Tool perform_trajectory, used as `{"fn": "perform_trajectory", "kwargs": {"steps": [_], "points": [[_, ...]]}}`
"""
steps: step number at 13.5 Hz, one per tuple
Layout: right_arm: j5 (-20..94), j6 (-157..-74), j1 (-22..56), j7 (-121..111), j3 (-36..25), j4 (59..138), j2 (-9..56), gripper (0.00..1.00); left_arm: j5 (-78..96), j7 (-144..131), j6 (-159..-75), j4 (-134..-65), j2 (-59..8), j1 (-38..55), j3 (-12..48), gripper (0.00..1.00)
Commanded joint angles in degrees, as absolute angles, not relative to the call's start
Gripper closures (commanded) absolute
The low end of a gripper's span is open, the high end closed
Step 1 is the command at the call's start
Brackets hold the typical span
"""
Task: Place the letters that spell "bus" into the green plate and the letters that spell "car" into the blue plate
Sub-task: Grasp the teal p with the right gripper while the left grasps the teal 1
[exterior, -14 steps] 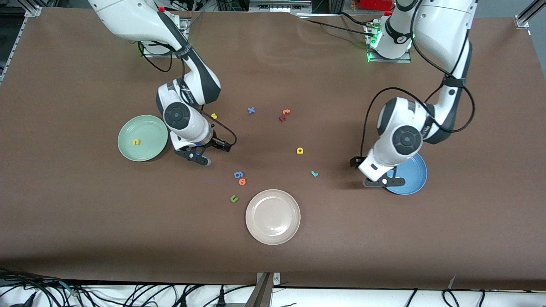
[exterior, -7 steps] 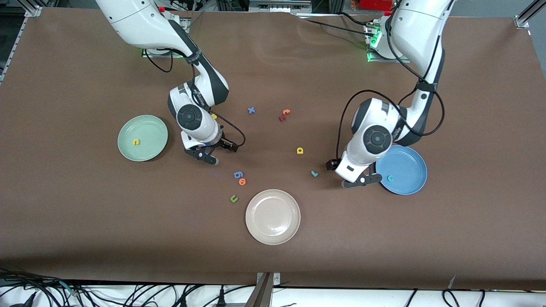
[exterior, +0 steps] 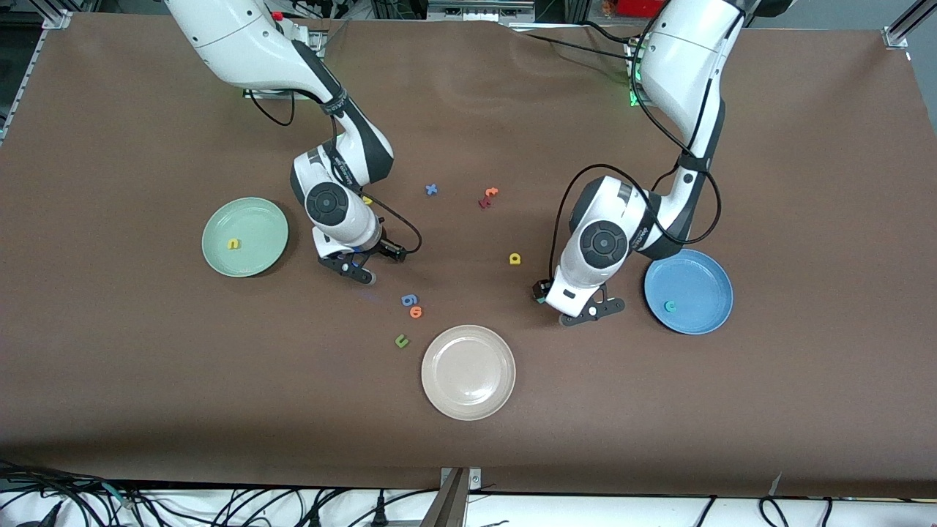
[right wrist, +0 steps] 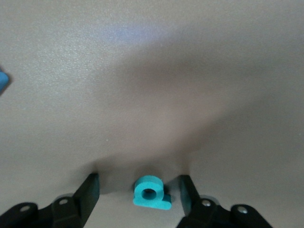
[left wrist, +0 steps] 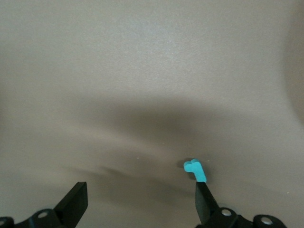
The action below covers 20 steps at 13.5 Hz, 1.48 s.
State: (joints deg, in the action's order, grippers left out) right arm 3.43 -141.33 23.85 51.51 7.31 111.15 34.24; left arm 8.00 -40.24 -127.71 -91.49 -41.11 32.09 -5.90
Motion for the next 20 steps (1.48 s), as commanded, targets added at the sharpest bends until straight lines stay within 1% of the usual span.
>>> {"fn": "perform_trajectory", "kwargs": {"steps": [1, 3, 6, 7, 9, 10, 11, 13, 15, 16, 19, 20], "points": [[3.34, -142.03, 24.08, 52.29, 7.29, 112.58, 33.84, 0.35, 9.23, -42.01, -127.88, -87.89, -44.29, 32.96, -6.59, 0.0], [3.34, -142.03, 24.08, 52.21, 7.29, 112.59, 33.84, 0.47, 9.75, -42.8, -128.93, -87.28, -45.35, 33.48, -6.59, 0.0], [3.34, -142.03, 24.08, 52.21, 7.29, 112.59, 33.93, 0.58, 10.54, -43.07, -130.16, -87.01, -45.7, 33.66, -6.59, 0.0], [3.34, -142.03, 24.08, 52.21, 7.29, 112.59, 33.93, 0.67, 10.55, -43.15, -130.86, -87.01, -45.88, 33.75, -6.59, 0.0], [3.34, -142.03, 24.08, 52.21, 7.29, 112.59, 33.93, 0.81, 10.9, -43.94, -132.44, -87.01, -46.05, 34.53, -6.59, 0.0], [3.34, -141.94, 24.08, 52.21, 7.29, 112.59, 33.93, 0.84, 10.9, -44.12, -133.58, -87.01, -46.32, 34.89, -6.59, 0.0], [3.34, -141.94, 24.08, 52.21, 7.21, 112.59, 33.93, 0.91, 10.9, -44.12, -134.64, -87.01, -46.41, 35.07, -6.59, 0.0], [3.34, -141.77, 24.08, 52.29, 7.21, 112.59, 33.84, 0.91, 10.72, -44.12, -135.09, -87.19, -46.49, 35.33, -6.68, 0.01], [3.34, -141.07, 24.0, 51.86, 7.12, 112.5, 33.23, 0.91, 10.29, -43.86, -135.87, -87.62, -46.58, 35.33, -6.68, 0.06], [3.34, -139.32, 23.73, 51.42, 6.95, 112.15, 32.27, 0.91, 10.28, -43.6, -136.05, -87.63, -46.58, 35.25, -6.68, 0.08], [3.51, -129.41, 23.38, 48.8, 3.97, 110.92, 26.91, 0.92, 10.28, -43.51, -136.05, -87.8, -46.84, 35.24, -6.59, 0.17], [3.78, -125.37, 23.12, 46.6, 2.91, 109.87, 25.5, 0.92, 10.63, -43.51, -136.05, -87.8, -46.85, 35.24, -6.68, 0.21]]}}
